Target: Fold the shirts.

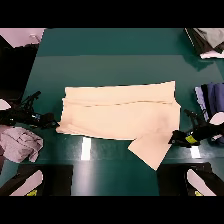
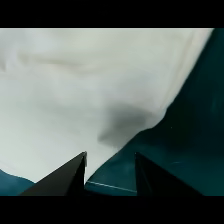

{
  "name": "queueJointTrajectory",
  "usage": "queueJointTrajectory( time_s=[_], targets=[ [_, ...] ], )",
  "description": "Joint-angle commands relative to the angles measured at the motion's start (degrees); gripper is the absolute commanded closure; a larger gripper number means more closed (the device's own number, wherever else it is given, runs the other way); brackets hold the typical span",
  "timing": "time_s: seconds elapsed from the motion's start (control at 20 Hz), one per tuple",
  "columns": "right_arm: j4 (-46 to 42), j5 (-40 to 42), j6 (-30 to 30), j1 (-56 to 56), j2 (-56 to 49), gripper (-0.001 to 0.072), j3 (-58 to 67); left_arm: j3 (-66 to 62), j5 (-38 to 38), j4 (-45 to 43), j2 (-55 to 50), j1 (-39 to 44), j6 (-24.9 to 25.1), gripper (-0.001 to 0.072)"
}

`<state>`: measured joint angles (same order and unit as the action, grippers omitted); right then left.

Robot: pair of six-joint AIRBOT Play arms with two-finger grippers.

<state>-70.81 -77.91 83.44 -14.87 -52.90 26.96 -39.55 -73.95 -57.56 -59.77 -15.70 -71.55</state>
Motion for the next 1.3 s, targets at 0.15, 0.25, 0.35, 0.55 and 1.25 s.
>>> queueJointTrajectory(
  time_s=[0.15,0.25,0.35,0.55,1.25],
  targets=[
    [0.72,6.62,-0.04,0.0,0.02,0.0654,-2.38,-0.22,-0.02,0.13,0.02,0.02,0.02,0.0681],
    [0.31,5.53,-1.44,0.0,0.04,0.0699,-1.68,-0.26,-0.42,-0.13,0.02,0.02,1.4,0.0681],
    [-2.29,0.07,-1.92,0.0,0.37,0.07,1.42,-1.03,-2.95,-2.43,0.11,0.02,1.49,0.0682],
    [-7.48,-10.25,-2.03,0.0,9.51,0.0702,7.04,-0.79,-7.02,-10.84,6.64,0.02,1.42,0.0683],
    [1.27,0.2,-4.37,0.13,4.46,0.0703,21.44,-3.37,6.6,2.54,7.96,0.02,-1.68,0.0682]
  ],
)
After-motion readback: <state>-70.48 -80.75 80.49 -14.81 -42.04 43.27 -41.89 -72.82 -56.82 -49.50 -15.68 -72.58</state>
